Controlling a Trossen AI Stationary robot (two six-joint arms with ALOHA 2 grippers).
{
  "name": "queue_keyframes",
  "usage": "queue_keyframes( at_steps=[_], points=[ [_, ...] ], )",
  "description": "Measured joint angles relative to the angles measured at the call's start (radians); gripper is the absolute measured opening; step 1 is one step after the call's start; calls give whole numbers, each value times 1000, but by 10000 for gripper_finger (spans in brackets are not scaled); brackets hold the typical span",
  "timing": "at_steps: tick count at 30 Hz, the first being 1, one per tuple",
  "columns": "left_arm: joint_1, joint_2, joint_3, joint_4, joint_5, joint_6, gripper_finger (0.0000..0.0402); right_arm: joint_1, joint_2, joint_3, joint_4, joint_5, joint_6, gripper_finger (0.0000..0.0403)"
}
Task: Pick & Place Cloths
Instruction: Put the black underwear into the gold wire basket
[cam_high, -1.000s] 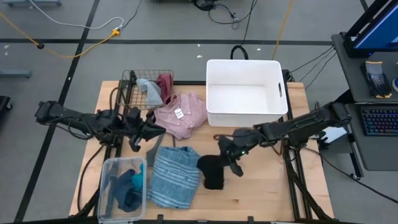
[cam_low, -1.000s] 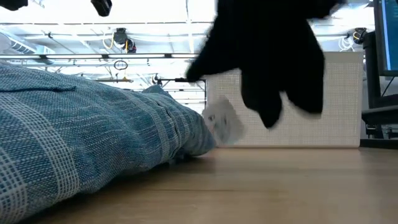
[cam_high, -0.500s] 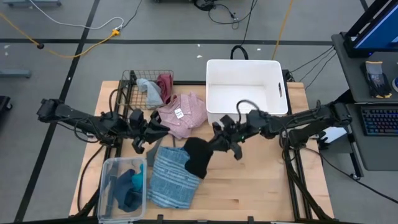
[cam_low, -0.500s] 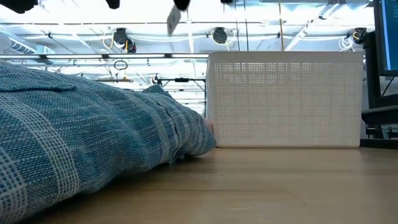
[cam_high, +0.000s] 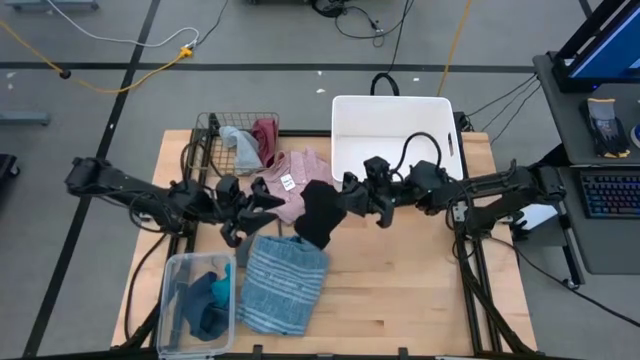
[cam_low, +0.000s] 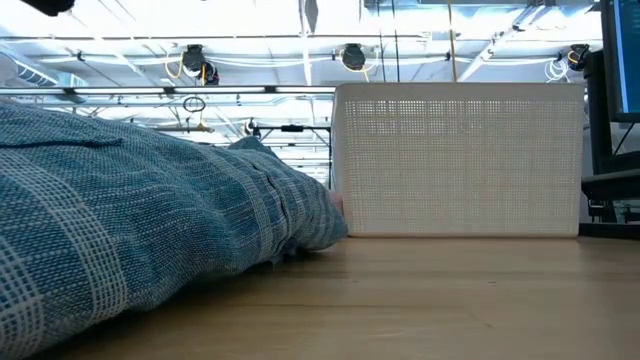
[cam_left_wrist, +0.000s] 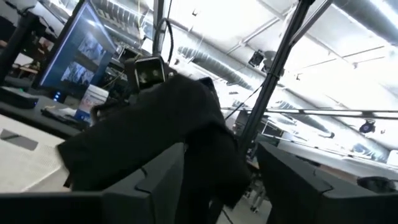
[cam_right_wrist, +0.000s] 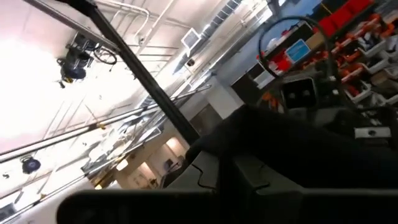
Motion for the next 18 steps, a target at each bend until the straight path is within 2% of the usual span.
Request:
queue_keyframes(
  at_steps=[8, 18],
  points=[
    [0, 117, 139, -14, -1, 75, 258, 1, 0, 0, -1, 19, 1, 0],
    [2, 233, 311, -167, -11, 75, 295, 4, 0, 0, -38, 16, 4, 0]
  ],
)
